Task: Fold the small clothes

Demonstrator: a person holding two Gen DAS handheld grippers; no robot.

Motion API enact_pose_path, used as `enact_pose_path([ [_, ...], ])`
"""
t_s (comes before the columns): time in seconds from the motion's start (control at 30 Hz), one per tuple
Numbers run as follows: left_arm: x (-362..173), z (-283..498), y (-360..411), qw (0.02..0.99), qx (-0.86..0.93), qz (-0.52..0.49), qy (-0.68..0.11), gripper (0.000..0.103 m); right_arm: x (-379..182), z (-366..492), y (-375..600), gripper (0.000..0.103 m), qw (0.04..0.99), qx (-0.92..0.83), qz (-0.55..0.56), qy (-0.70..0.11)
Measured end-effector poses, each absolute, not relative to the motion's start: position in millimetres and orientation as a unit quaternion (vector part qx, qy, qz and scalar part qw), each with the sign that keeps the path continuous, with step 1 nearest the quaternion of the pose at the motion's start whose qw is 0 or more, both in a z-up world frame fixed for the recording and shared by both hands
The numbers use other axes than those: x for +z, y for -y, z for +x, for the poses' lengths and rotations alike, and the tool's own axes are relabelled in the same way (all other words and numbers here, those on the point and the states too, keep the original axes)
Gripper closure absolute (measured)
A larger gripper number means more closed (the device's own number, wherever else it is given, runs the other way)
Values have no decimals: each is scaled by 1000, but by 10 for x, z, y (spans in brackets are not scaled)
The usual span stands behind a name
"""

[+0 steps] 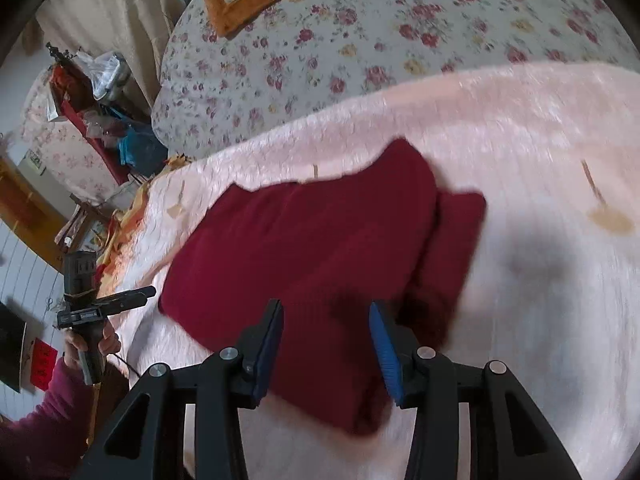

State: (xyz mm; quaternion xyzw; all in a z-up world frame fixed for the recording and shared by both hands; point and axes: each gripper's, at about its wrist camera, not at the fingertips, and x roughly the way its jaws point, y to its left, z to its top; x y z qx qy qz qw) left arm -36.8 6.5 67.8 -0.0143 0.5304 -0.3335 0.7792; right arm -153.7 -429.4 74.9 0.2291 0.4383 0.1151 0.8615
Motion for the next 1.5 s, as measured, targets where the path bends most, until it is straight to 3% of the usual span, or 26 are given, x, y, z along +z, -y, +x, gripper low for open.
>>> enact_pose_path([
  [0.17, 572, -325, 69, 769, -349, -24, -535, 32, 596, -1692, 4263, 60, 857, 101, 234, -448],
  [0.2, 549, -309, 100, 767, -352, -25, -536, 42, 574, -1711, 4272, 60, 855, 102, 242, -446],
  [0.23, 528, -299, 130, 763, -353, -21, -541, 62, 548, -1706, 4262, 60, 853, 105, 249, -447],
  [0.27, 506, -290, 161, 760, -351, -11, -547, 72, 529, -1683, 4243, 60, 851, 108, 250, -449],
  [0.37, 522, -319, 153, 766, -343, 8, -543, 90, 461, -1615, 4105, 60, 849, 120, 225, -462],
  [0.43, 605, -358, 100, 774, -340, 12, -535, 93, 476, -1607, 4044, 85, 858, 100, 187, -467],
  [0.57, 768, -414, -77, 789, -333, 16, -517, 95, 629, -1676, 4155, 91, 865, 101, 198, -449],
  [0.63, 777, -450, -161, 797, -322, 18, -511, 101, 718, -1724, 4211, 94, 872, 95, 188, -442],
  [0.87, 507, -467, -412, 792, -288, -35, -537, 101, 500, -1857, 4391, 95, 859, 55, 197, -469],
  [1.0, 678, -519, -434, 800, -296, -58, -518, 101, 696, -1922, 4416, 94, 876, 60, 216, -428],
  [1.07, 753, -516, -389, 802, -293, -63, -516, 101, 781, -1902, 4360, 83, 882, 62, 201, -422],
  [1.1, 793, -514, -357, 806, -293, -67, -510, 95, 814, -1861, 4322, 63, 884, 65, 194, -421],
  [1.13, 817, -516, -328, 807, -294, -70, -507, 85, 821, -1827, 4296, 49, 884, 68, 193, -421],
  [1.17, 832, -514, -287, 808, -296, -70, -505, 79, 809, -1778, 4273, 48, 882, 70, 195, -423],
  [1.2, 840, -503, -223, 808, -298, -67, -504, 64, 787, -1720, 4243, 48, 880, 69, 193, -428],
  [1.23, 838, -499, -176, 810, -296, -64, -502, 59, 743, -1647, 4201, 48, 878, 69, 187, -435],
  [1.3, 808, -471, -82, 810, -294, -58, -505, 59, 624, -1539, 4127, 53, 874, 67, 172, -450],
  [1.4, 776, -444, 1, 805, -291, -60, -513, 59, 487, -1478, 4041, 85, 867, 74, 158, -466],
  [1.5, 816, -475, 39, 812, -289, -50, -505, 59, 568, -1575, 4018, 93, 878, 69, 113, -459],
])
